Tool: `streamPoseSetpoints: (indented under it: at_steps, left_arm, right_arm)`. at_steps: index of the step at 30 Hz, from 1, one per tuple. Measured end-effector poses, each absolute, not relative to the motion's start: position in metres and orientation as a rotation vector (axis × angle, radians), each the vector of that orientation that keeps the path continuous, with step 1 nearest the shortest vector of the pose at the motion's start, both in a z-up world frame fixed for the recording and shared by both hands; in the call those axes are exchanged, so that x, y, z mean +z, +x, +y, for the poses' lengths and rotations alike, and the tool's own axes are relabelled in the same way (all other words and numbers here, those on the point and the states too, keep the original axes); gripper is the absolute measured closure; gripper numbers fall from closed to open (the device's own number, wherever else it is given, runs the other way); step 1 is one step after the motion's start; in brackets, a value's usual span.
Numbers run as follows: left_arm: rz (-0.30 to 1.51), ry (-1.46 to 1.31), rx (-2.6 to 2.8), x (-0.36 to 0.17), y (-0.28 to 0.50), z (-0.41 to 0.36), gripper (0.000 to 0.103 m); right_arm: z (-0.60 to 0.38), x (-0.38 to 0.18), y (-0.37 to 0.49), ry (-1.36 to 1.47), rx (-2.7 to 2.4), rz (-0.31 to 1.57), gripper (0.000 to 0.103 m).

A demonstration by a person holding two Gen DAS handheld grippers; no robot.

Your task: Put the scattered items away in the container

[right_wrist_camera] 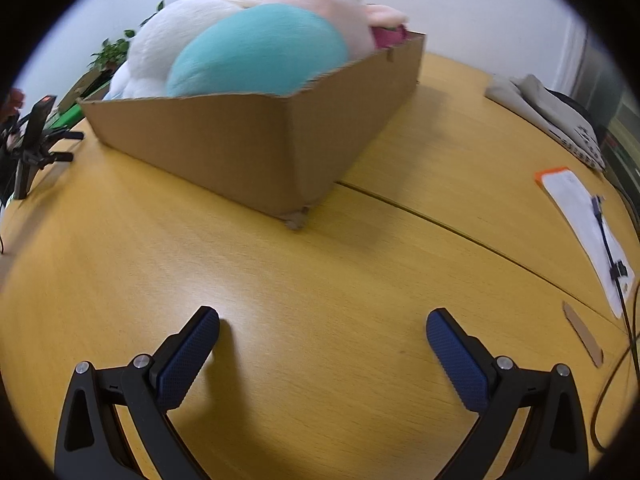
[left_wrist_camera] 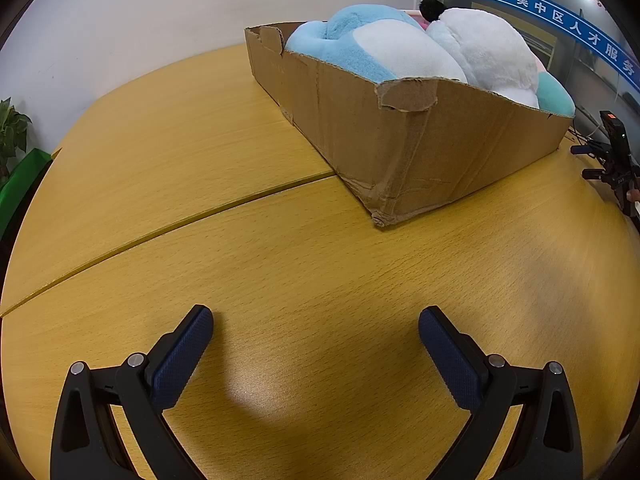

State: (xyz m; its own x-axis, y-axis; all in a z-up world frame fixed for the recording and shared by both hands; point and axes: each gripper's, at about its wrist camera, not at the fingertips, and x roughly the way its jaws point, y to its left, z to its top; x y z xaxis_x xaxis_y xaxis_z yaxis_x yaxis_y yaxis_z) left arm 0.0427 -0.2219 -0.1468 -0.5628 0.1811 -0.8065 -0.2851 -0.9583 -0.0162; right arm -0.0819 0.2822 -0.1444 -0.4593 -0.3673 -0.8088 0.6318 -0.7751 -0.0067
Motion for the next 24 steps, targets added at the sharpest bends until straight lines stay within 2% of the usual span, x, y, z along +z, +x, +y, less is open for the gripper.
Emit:
streamPoseSetpoints:
  at_steps: [24]
  left_arm:
    - [0.166, -1.304, 2.565, -0.1478, 0.039, -0.2209, 0.0]
  right_arm:
    - [0.2835, -0.1457, -0.0861, 1.133, -2.233, 0.413, 0.0]
